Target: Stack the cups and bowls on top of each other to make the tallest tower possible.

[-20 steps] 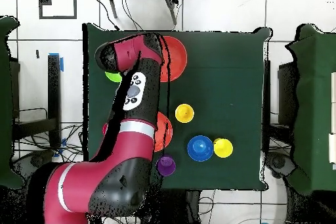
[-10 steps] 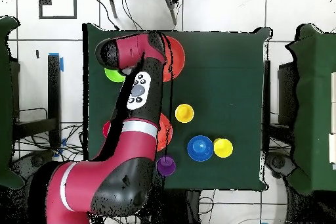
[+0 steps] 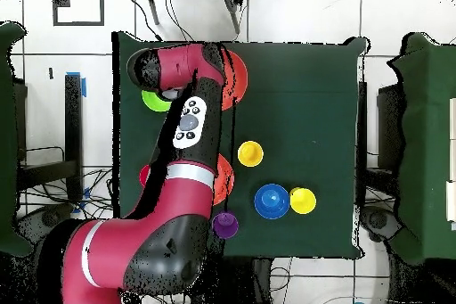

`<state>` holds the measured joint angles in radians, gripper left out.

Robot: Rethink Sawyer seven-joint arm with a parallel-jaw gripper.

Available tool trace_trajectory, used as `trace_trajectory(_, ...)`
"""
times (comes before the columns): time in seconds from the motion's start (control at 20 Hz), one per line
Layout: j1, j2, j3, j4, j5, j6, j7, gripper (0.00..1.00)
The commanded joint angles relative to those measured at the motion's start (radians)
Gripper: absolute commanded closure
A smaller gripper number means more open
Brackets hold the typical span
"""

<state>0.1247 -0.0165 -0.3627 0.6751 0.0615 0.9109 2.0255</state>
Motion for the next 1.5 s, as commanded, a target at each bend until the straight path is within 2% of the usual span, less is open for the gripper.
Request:
trace_trajectory(0.05, -0.011, -0.010, 0.093, 0.080, 0.023, 0.057, 0.096, 0.00)
trace_trajectory(0.5, -0.015, -0.006, 0.079, 0.082, 0.006, 0.040, 0.081, 0.00)
trace_trajectory(0.8, -0.042, -0.073, 0.116, 0.155, 0.018, 0.012, 0.023, 0.00)
trace_trajectory(1.05, -0.050, -0.129, 0.126, 0.205, 0.024, 0.027, 0.005, 0.00)
trace_trajectory(1.5, -0.062, -0.148, 0.147, 0.232, 0.022, 0.001, 0.005, 0.00)
